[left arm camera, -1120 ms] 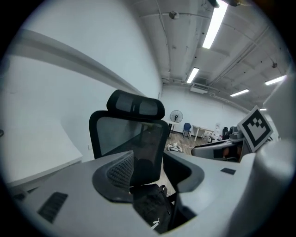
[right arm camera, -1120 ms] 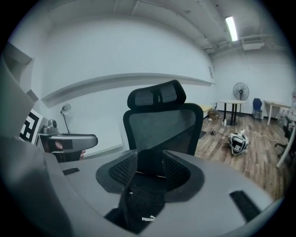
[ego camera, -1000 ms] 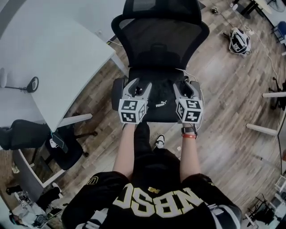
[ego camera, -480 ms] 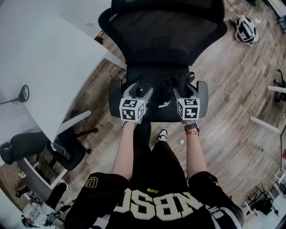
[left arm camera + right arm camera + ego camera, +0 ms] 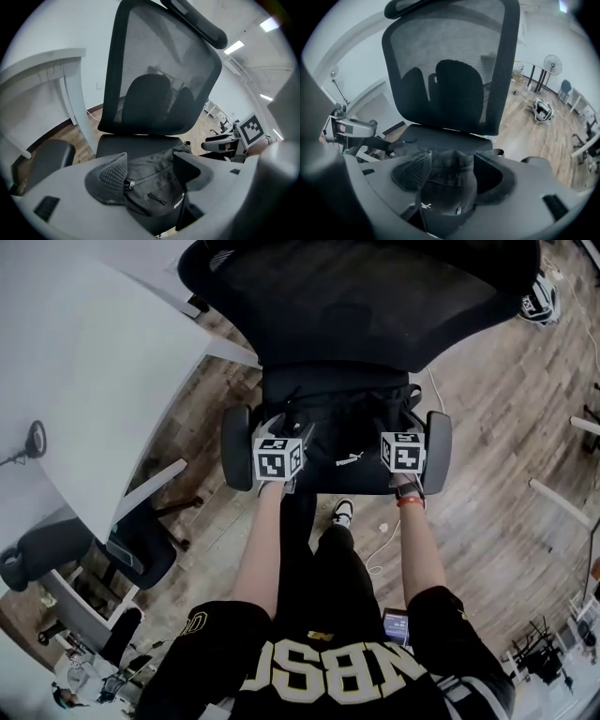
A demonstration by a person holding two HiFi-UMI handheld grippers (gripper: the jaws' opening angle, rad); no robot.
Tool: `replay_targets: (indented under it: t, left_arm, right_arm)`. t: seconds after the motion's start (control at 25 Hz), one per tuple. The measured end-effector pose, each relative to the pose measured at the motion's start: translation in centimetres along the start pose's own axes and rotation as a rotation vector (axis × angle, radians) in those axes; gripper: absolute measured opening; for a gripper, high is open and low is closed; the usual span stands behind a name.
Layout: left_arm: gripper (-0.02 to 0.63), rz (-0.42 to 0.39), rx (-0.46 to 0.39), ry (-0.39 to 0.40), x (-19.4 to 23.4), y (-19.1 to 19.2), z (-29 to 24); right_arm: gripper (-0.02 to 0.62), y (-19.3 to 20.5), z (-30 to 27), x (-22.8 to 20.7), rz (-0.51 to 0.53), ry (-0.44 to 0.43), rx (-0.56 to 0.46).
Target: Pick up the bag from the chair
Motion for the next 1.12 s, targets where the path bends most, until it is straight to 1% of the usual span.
replay_targets:
  t: [0.16, 0.28, 0.44, 0.56, 0.64, 0.76, 0.84, 0.92, 1.0, 1.12]
  left_arm:
    - [0.311, 0.018, 0.064, -0.030, 1.3, 1.9, -2.7]
    - [0.317, 0.059, 0.098, -0.065, 2.1, 3.7, -4.4]
    - [0.333, 0.127, 0.124, -0.143, 4.0, 6.2, -6.2]
    - [0.336, 0.195, 0.167, -0.151, 4.7, 8.1, -7.9]
    - [0.336, 0.219, 0.201, -0.153, 4.9, 9.3, -9.1]
    - [0.336, 0.209, 0.222, -0.174, 4.6, 10.0, -10.3]
    - [0.333, 0.208, 0.226, -0.194, 4.3, 10.1, -10.6]
    - [0.297, 0.201, 0.232, -0.198, 3.9, 9.8, -10.6]
    - [0.258, 0.175, 0.236, -0.198, 3.5, 9.4, -10.4]
    - [0.129, 0.152, 0.238, -0.193, 2.7, 9.0, -9.5]
  right_arm:
    - [0.278, 0.5, -3.1, -1.9, -0.035, -0.012, 0.023]
    - [0.282, 1.4, -4.9, -2.7, -0.043, -0.024, 0.053]
    - [0.293, 3.1, -6.6, -3.6, -0.060, 0.012, 0.085]
    - [0.307, 4.2, -7.6, -4.7, -0.057, 0.044, 0.127]
    - [0.308, 4.9, -8.3, -5.1, -0.073, 0.046, 0.145]
    - [0.293, 5.1, -8.8, -5.2, -0.138, 0.068, 0.143]
    - [0.248, 5.2, -9.1, -5.0, -0.164, 0.076, 0.143]
    - [0.195, 5.3, -9.3, -4.8, -0.154, 0.081, 0.155]
    - [0.160, 5.2, -9.3, -4.4, -0.114, 0.081, 0.153]
    - [0.086, 5.4, -9.3, -3.5, -0.030, 0.050, 0.128]
Point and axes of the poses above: the fingertips, and each gripper's own axes: z backward along the fingers, x to its left, y out of its underside, the point moved 7 cm from there along z, backward along the fingers, and after that the axes turned 7 degrees about -y, right-handed, at the moved point
